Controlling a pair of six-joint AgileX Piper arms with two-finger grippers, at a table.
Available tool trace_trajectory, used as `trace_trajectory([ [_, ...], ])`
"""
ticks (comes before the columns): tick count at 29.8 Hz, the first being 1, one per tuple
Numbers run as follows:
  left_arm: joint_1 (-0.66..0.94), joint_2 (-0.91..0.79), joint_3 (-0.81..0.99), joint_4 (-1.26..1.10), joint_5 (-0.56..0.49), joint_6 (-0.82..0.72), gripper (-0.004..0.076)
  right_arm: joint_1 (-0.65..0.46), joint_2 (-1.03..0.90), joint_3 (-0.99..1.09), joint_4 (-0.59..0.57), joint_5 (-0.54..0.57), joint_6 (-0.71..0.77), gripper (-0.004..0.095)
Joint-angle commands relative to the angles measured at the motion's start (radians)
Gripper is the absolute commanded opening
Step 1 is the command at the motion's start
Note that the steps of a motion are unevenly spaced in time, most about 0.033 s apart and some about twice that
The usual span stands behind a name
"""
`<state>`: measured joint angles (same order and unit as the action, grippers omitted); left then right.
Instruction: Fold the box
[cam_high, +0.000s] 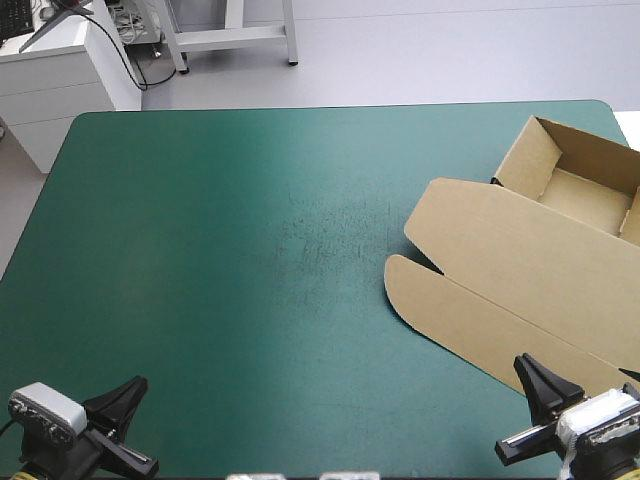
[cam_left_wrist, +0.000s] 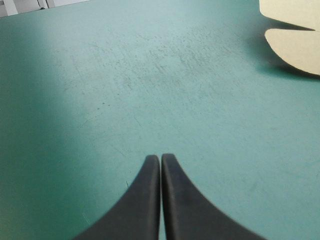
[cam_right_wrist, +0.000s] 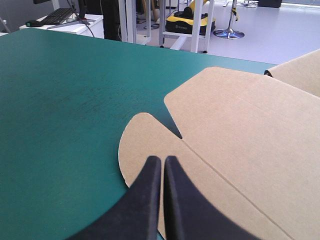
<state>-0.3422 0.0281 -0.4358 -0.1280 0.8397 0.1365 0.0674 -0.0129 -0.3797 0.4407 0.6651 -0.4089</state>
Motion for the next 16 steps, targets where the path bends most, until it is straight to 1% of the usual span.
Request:
trace_trajectory([
  [1, -0.004, 0.015, -0.02, -0.017, -0.088, -0.007, -0.0008, 0.006, -0.023, -0.022, -0.002, -0.063, 0.024, 0.0],
  [9, -0.004, 0.015, -0.02, -0.018, -0.088, -0.007, -0.0008, 0.006, -0.023, -0.022, -0.091, -0.044, 0.142, 0.0],
  [16, -0.004, 0.015, -0.02, -0.019, -0.088, -0.007, -0.0008, 0.006, -0.023, -0.022, -0.093, -0.044, 0.144, 0.0],
])
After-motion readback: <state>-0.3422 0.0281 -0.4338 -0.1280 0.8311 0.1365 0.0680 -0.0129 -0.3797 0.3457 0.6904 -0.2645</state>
